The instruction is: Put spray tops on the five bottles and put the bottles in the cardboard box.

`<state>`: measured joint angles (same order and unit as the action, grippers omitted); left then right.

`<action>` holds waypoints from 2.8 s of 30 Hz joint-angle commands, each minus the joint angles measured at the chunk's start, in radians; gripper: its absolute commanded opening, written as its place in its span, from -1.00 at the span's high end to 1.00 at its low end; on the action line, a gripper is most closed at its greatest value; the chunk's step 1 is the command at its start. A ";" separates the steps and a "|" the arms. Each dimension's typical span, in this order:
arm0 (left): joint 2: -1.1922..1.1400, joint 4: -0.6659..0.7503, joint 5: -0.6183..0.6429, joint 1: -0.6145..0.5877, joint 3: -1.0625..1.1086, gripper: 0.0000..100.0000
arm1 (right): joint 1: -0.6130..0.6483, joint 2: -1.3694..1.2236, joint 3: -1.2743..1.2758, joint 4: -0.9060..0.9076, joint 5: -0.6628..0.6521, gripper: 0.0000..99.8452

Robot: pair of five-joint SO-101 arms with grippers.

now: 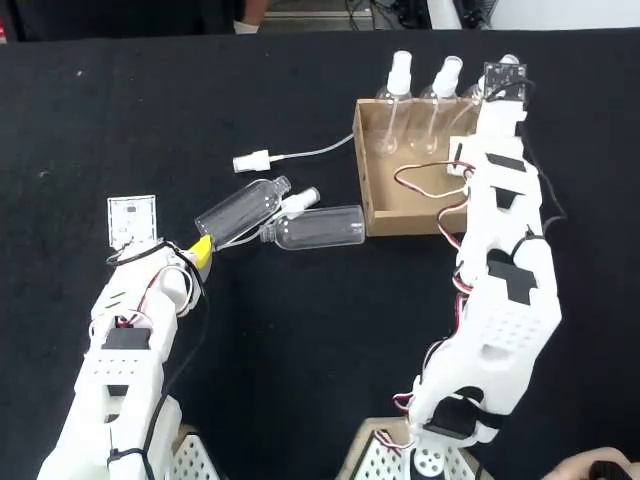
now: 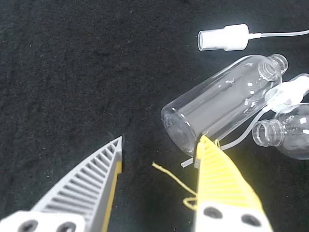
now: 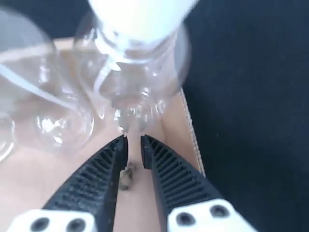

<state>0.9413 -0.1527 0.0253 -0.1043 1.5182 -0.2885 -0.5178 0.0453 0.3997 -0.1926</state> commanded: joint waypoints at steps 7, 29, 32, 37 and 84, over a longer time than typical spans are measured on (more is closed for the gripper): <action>0.018 0.018 -0.005 0.004 -0.013 0.52 | 0.018 -0.054 -0.093 -0.078 -0.009 0.98; 0.018 0.018 -0.005 0.004 -0.010 0.52 | 0.020 -0.050 -0.111 0.014 -0.002 0.98; 0.018 0.018 -0.005 0.004 -0.010 0.52 | 0.020 0.010 -0.101 0.072 -0.002 0.98; 0.018 0.018 -0.005 0.004 -0.010 0.52 | 0.020 0.113 -0.048 0.127 0.000 0.98; 0.018 0.014 -0.005 -0.001 -0.016 0.52 | 0.816 1.399 1.000 0.422 -0.041 0.51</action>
<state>0.9413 -0.1527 0.0253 -0.1043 1.5182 0.4603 0.8431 1.0027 0.8769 -0.1542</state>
